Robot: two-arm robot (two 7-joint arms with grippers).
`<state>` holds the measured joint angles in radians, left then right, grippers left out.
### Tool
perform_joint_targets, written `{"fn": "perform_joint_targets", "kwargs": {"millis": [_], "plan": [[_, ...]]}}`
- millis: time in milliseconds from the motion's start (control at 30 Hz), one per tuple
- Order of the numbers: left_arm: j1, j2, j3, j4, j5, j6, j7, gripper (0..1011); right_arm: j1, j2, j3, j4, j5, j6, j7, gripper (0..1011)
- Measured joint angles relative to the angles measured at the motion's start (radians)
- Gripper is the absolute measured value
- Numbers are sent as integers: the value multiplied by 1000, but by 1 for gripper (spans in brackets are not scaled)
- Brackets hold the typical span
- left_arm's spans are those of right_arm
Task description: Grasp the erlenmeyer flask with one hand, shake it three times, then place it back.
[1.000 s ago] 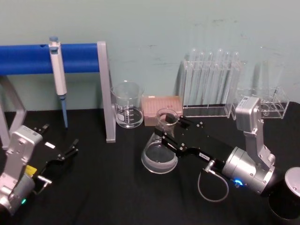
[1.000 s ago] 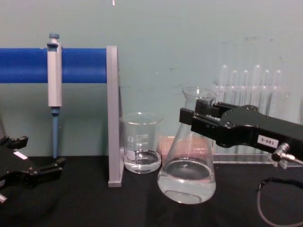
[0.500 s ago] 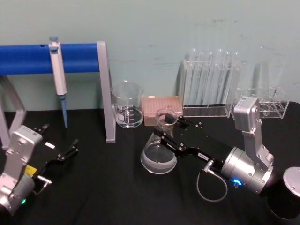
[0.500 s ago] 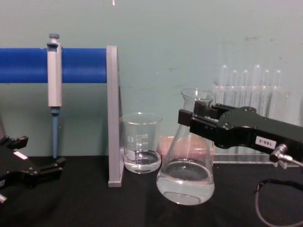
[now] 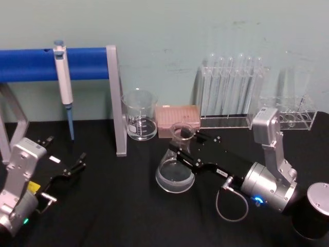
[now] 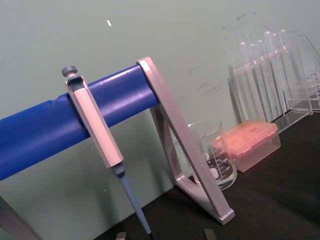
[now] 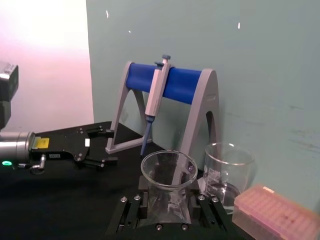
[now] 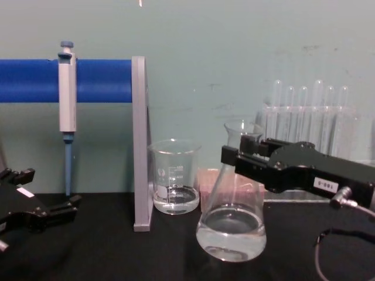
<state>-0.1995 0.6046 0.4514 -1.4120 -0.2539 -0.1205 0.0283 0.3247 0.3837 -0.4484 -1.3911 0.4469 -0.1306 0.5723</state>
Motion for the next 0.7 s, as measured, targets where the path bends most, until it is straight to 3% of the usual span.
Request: {"fn": "perform_joint_targets", "kwargs": {"millis": [700], "plan": [[0, 0, 0, 0, 0, 0, 0, 1001, 34, -16, -26, 104, -42, -14, 20, 450]]}}
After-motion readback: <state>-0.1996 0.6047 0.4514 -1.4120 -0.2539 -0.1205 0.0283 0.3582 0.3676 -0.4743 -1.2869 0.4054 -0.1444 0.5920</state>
